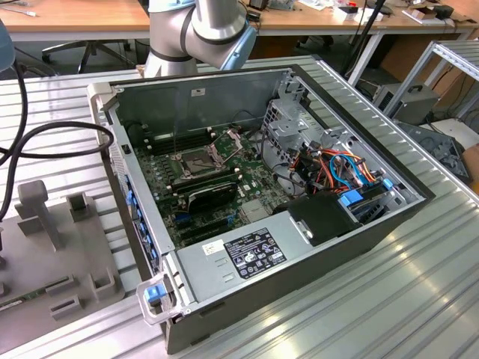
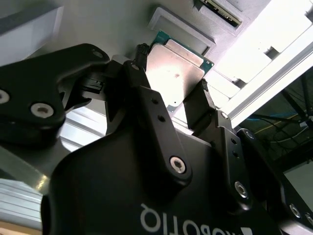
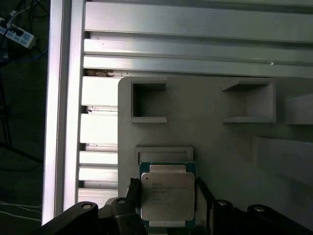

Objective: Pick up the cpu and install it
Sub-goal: 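Pick up the cpu and move it towards the insertion slot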

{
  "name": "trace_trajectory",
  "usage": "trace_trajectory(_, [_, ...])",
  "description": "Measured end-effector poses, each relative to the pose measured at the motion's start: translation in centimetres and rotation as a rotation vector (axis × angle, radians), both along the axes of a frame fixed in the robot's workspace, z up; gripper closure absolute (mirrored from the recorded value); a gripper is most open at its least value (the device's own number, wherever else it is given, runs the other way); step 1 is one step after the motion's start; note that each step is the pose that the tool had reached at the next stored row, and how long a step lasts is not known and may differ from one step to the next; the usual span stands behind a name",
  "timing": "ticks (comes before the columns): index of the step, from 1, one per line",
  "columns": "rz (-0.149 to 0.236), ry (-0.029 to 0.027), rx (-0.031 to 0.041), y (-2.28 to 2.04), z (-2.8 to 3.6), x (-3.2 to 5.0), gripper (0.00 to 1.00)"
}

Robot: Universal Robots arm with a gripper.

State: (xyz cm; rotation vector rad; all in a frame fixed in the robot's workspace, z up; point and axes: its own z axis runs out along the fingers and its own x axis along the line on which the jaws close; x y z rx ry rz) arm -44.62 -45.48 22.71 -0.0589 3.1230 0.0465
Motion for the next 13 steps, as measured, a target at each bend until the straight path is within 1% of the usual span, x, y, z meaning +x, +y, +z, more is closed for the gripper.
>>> trace_trajectory(9, [0.000, -0.0001, 0.0000, 0.00, 0.88, 0.00, 0.45])
trace_trajectory(13, [0.000, 0.0000, 0.0000, 0.00, 1.42, 0.00, 0.45])
